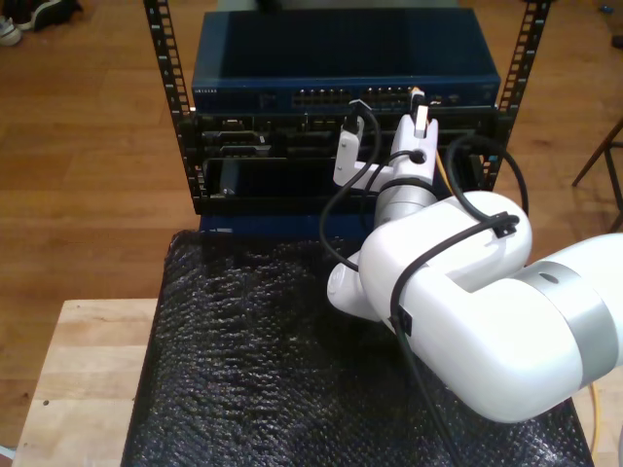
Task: Grab the cable and plug it in
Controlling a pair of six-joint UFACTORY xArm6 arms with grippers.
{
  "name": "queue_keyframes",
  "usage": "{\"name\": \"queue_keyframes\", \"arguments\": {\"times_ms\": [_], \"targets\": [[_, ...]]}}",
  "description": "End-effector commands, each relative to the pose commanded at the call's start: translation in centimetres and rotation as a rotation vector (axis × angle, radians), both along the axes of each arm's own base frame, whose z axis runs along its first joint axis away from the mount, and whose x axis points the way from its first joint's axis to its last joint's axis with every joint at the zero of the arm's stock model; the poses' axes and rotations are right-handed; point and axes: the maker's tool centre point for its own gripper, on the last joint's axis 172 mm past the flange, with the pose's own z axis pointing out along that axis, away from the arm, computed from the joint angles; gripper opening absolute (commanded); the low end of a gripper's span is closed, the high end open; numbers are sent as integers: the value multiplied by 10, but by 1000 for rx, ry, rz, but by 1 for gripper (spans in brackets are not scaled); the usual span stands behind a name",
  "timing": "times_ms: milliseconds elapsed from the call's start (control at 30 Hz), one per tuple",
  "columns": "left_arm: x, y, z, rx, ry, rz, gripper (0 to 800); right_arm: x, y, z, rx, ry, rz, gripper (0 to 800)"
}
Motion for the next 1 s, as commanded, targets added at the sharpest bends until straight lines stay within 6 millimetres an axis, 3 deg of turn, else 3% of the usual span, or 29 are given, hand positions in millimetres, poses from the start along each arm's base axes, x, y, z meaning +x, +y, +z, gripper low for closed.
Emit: {"name": "queue_keyframes", "arguments": {"times_ms": [267, 467, 567, 767, 1000], "targets": [[0, 0, 0, 0, 0, 0, 800, 0, -5, 2, 6, -2, -7, 10], [0, 0, 0, 0, 0, 0, 800, 8, -2, -4, 23, 53, 16, 230], [0, 0, 0, 0, 0, 0, 800, 8, -1, 11, 39, 56, 26, 256], [0, 0, 0, 0, 0, 0, 800, 3, 1, 15, 61, 145, 65, 330], [0, 0, 0, 0, 0, 0, 800, -23, -6, -2, 65, 293, 104, 395]]}}
